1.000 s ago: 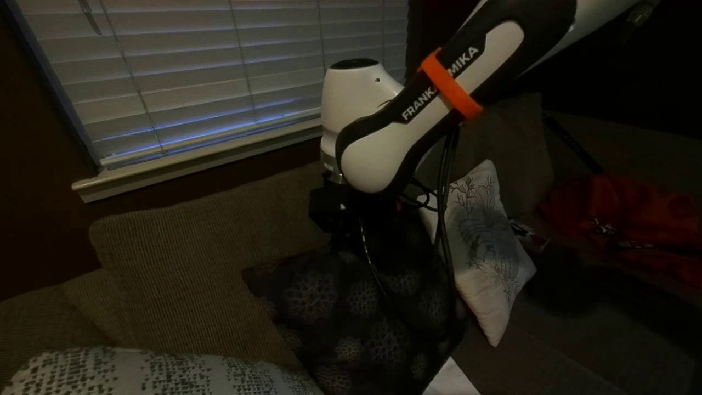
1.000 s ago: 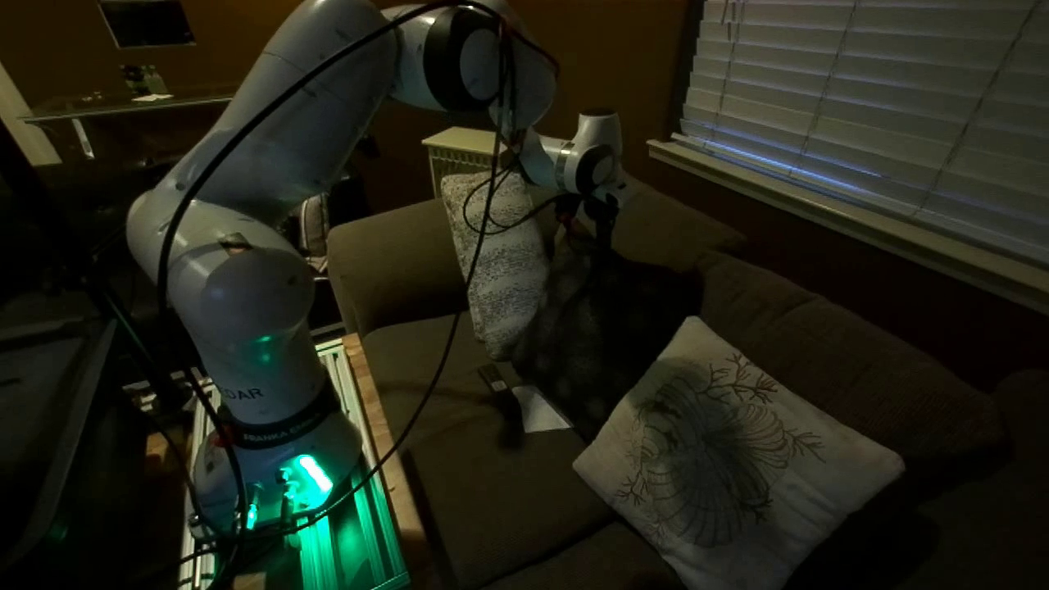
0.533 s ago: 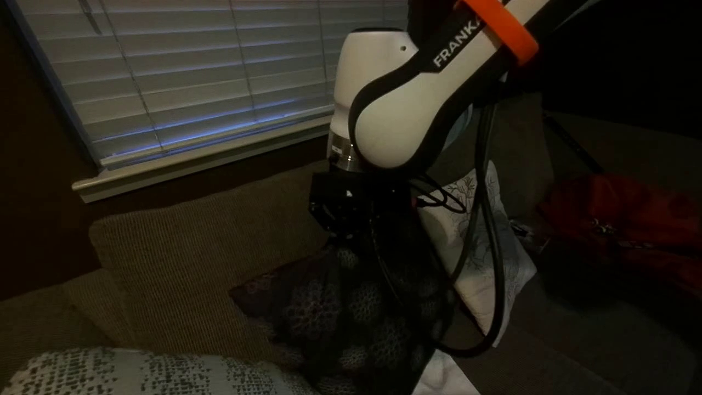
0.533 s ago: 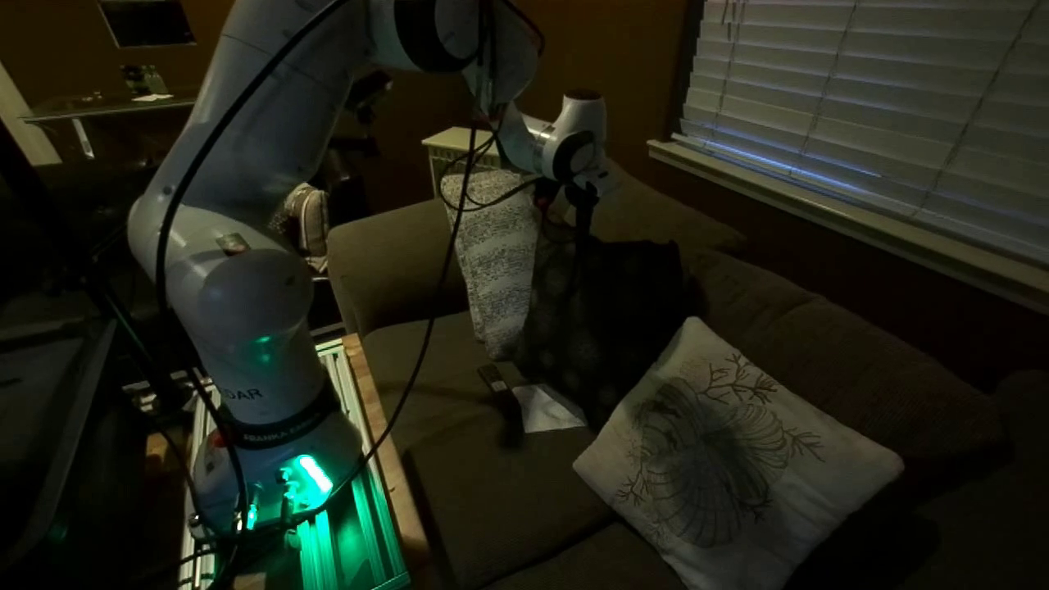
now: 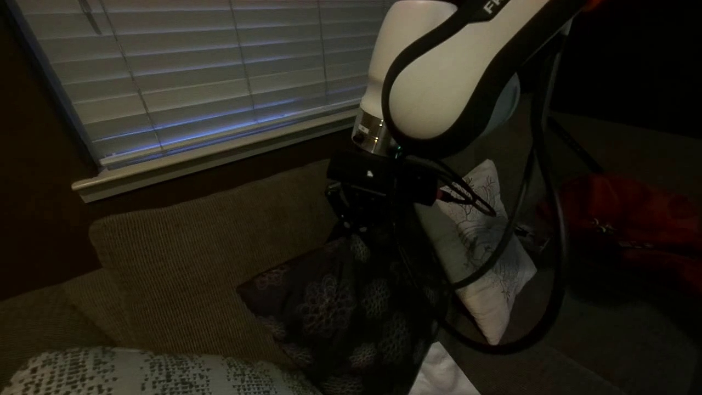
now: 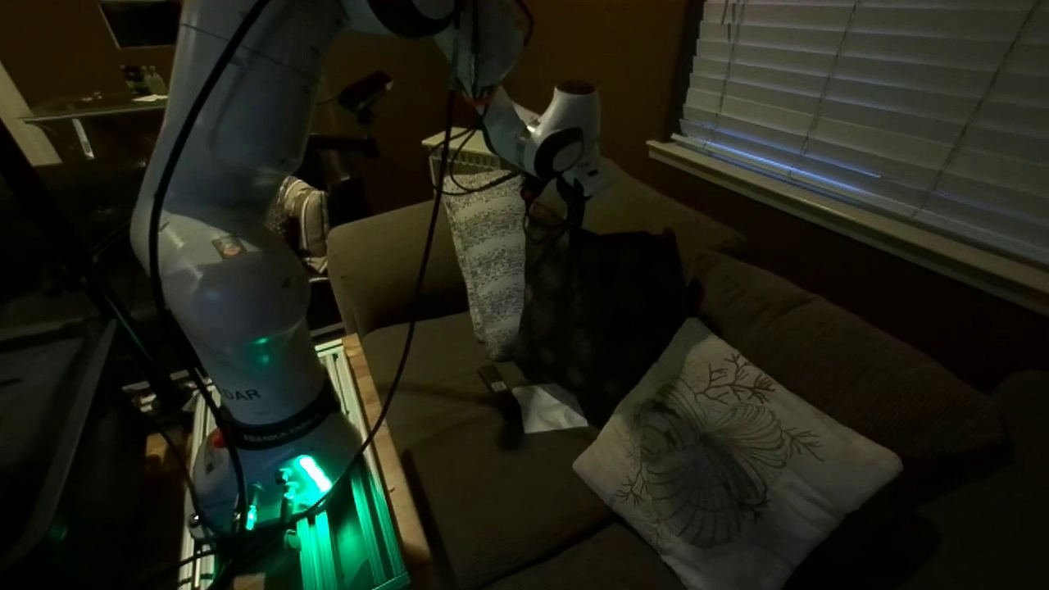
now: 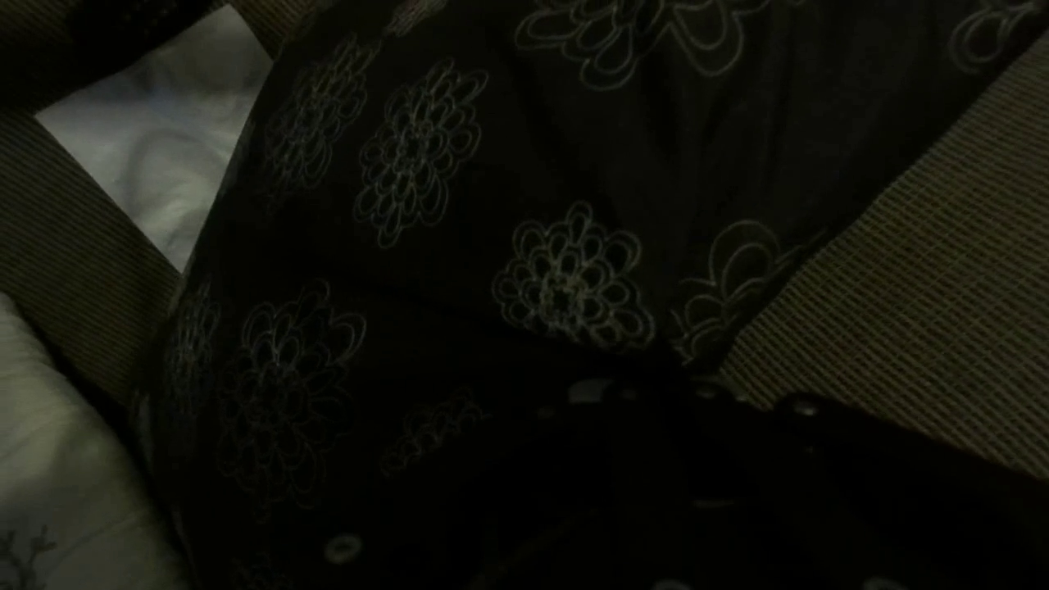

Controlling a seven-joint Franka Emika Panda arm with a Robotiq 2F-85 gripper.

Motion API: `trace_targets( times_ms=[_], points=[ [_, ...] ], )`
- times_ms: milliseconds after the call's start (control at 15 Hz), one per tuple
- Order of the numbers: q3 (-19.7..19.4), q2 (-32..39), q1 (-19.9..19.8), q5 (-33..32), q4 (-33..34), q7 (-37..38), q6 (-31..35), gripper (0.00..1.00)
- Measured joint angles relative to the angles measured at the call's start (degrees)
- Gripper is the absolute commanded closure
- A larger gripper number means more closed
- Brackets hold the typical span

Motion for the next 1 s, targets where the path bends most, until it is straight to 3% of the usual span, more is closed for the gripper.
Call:
trace_targets(
  times_ms=[200, 400, 733, 1000],
  points=[
    [0.6, -2.9, -0.2, 2.9, -4.5, 0.9, 4.4, 0.99],
    [-1.1, -6.2, 1.3, 3.1, -9.3, 6.6, 9.0, 0.99],
    [-7.8, -11.3, 7.8, 2.7, -16.3, 19.4, 14.1, 0.99],
    [-15.0, -14.1, 15.1, 0.1, -19.9, 27.6, 14.9, 0.99]
  ],
)
